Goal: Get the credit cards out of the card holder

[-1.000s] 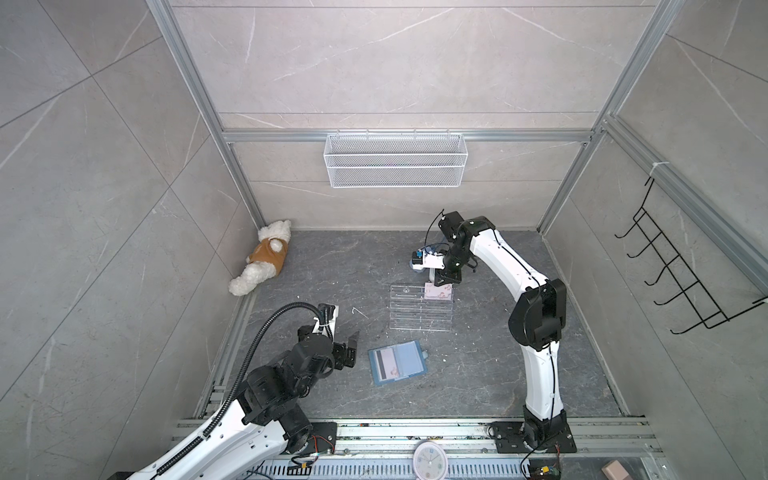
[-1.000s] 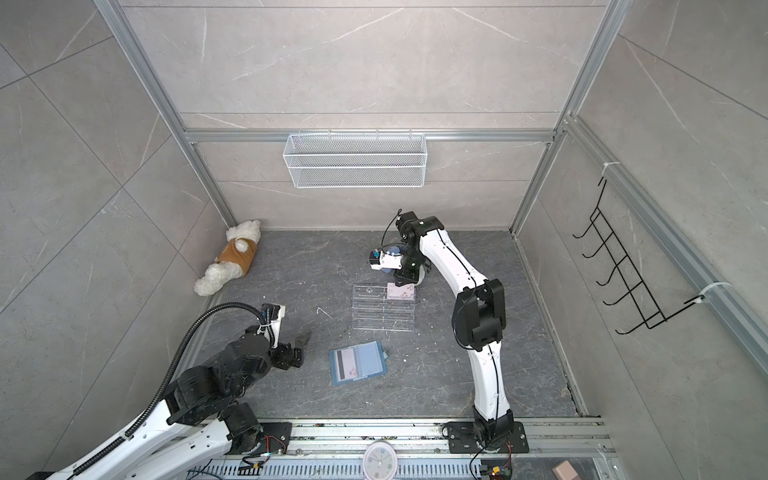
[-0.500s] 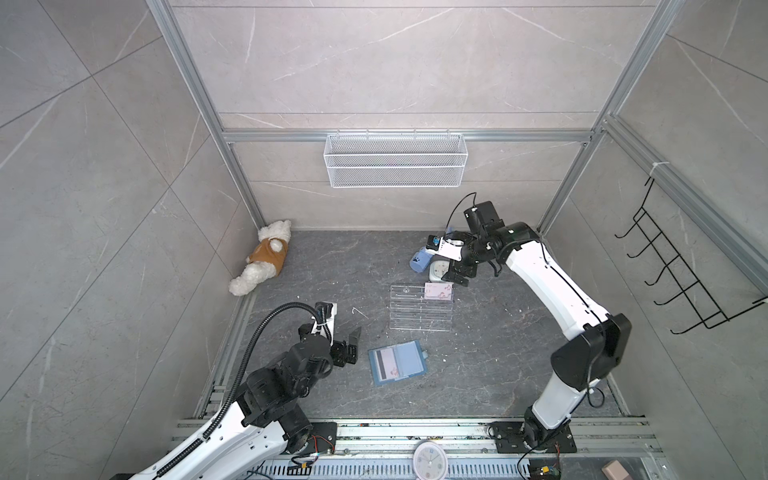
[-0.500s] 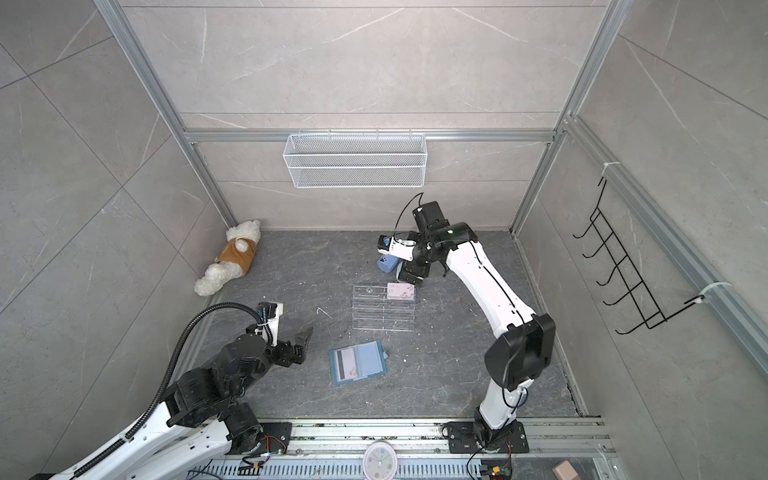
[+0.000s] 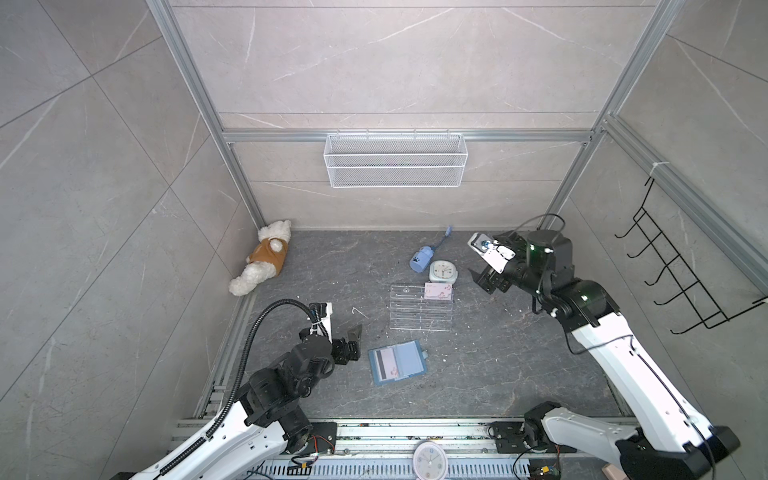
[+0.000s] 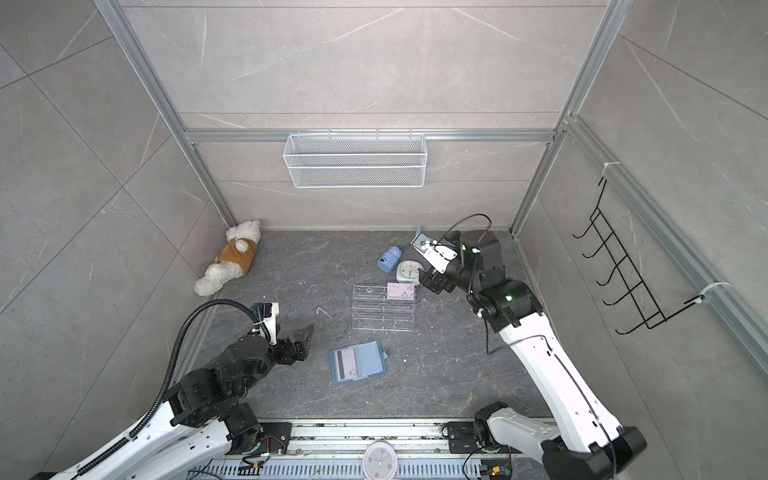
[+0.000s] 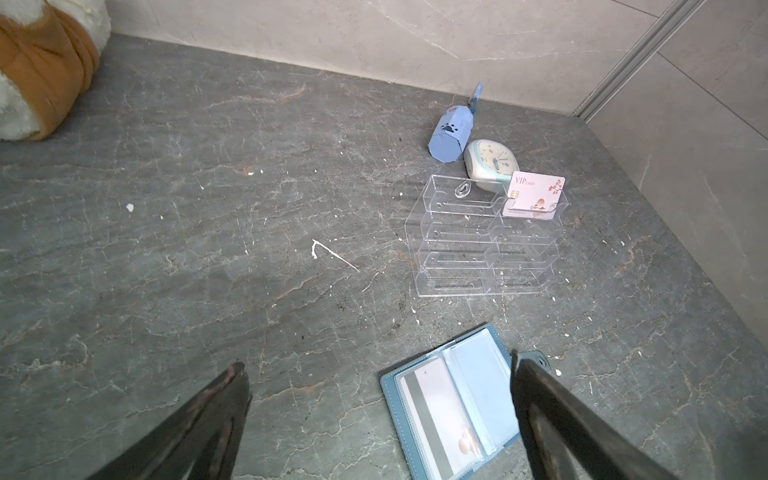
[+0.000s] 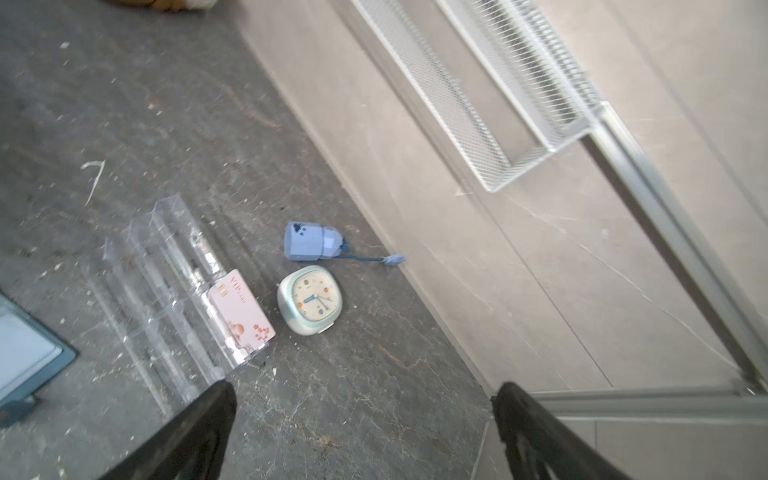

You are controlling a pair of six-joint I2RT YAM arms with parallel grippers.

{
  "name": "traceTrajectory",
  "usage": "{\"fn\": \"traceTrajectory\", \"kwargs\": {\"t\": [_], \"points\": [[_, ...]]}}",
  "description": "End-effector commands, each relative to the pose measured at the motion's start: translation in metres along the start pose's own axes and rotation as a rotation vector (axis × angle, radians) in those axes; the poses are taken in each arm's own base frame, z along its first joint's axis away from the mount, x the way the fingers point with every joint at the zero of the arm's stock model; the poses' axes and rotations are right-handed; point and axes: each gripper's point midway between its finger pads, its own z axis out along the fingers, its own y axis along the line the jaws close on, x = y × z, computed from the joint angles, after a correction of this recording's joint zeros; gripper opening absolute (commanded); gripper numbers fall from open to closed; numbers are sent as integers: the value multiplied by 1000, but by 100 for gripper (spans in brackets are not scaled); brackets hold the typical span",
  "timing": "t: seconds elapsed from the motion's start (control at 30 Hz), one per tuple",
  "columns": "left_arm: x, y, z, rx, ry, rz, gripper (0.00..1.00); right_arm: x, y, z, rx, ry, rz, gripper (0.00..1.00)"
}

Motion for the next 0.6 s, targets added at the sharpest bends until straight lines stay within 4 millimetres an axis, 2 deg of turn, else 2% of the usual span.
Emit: {"fn": "traceTrajectory", "kwargs": {"t": [0.0,0.07,0.17,0.23,0.47,0.57], "points": [[-2,-12,0,40,27,-112,99,-1,-23,-22,143,-34,162,100],[6,-13,4,34,70,-142,99,0,-25,-36,157,-51,278,100],[20,-15,11,24,130,-190,99,-11,-8,-55,40,-95,406,100],[30,-16,16,24,163,-221,99,-9,-8,-63,38,-94,500,100],[56,-17,26,24,231,-329,99,2,-2,-77,37,-62,581,100],[64,-17,31,29,243,-366,99,17,-3,-77,83,-36,622,100]]}}
